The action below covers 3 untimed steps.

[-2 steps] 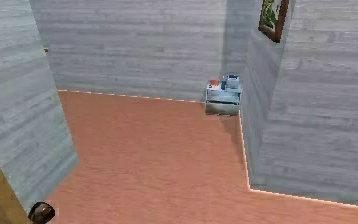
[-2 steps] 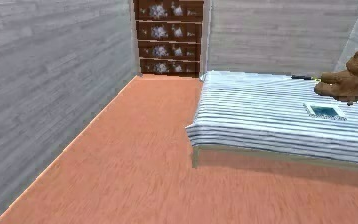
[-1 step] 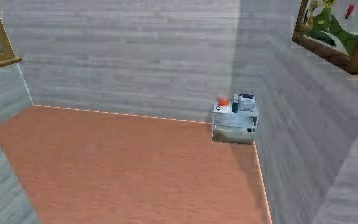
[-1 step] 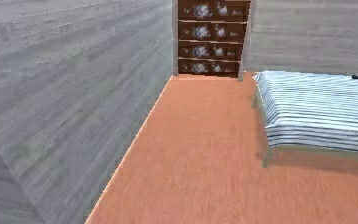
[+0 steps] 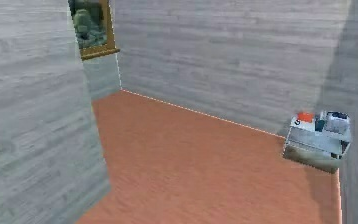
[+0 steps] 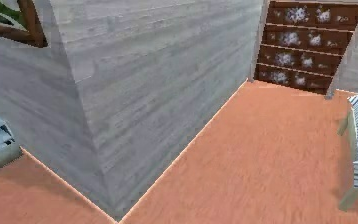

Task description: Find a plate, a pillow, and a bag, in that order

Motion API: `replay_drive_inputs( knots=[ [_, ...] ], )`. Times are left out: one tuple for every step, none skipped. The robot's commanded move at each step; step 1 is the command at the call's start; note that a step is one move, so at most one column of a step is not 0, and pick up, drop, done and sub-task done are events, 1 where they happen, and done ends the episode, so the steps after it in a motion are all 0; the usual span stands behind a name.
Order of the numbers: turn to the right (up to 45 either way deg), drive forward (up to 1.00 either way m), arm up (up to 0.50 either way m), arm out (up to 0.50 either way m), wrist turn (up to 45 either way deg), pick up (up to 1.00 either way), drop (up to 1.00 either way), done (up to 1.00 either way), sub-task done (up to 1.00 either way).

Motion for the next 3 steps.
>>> replay_drive_inputs(
  knots=[
    [0.0,1.0,0.0,0.0,0.0,0.0,0.0,0.0,0.0],
    [-9.0,0.0,0.0,0.0,0.0,0.0,0.0,0.0,0.0],
    [0.0,0.15,0.0,0.0,0.0,0.0,0.0,0.0,0.0]
  ],
)
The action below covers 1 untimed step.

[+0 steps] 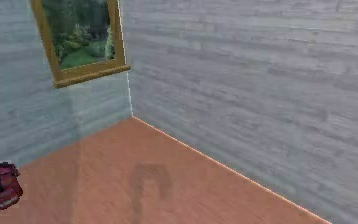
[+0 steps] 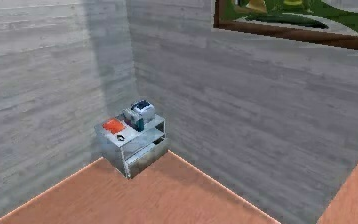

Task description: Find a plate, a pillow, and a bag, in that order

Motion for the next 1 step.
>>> replay_drive_inputs(
  knots=[
    [-12.0,0.0,0.0,0.0,0.0,0.0,0.0,0.0,0.0]
  ],
)
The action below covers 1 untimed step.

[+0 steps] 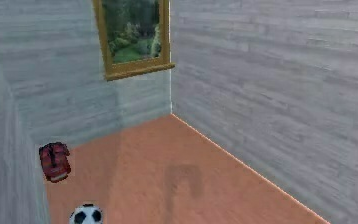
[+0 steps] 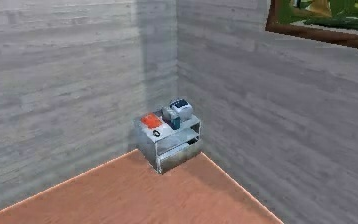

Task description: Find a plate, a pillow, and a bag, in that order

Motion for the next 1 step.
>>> replay_drive_inputs(
  knots=[
    [0.0,0.75,0.0,0.0,0.0,0.0,0.0,0.0,0.0]
  ],
)
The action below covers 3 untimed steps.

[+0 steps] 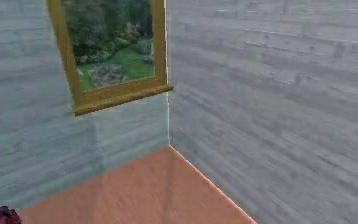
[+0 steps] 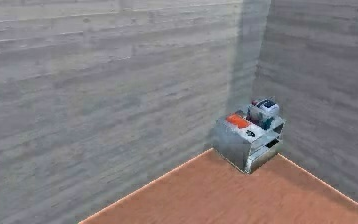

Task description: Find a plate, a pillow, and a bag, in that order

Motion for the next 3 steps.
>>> replay_drive_inputs(
  knots=[
    [-45.0,0.0,0.0,0.0,0.0,0.0,0.0,0.0,0.0],
    [-9.0,0.0,0.0,0.0,0.0,0.0,0.0,0.0,0.0],
    [0.0,0.0,0.0,0.0,0.0,0.0,0.0,1.0,0.0]
  ],
)
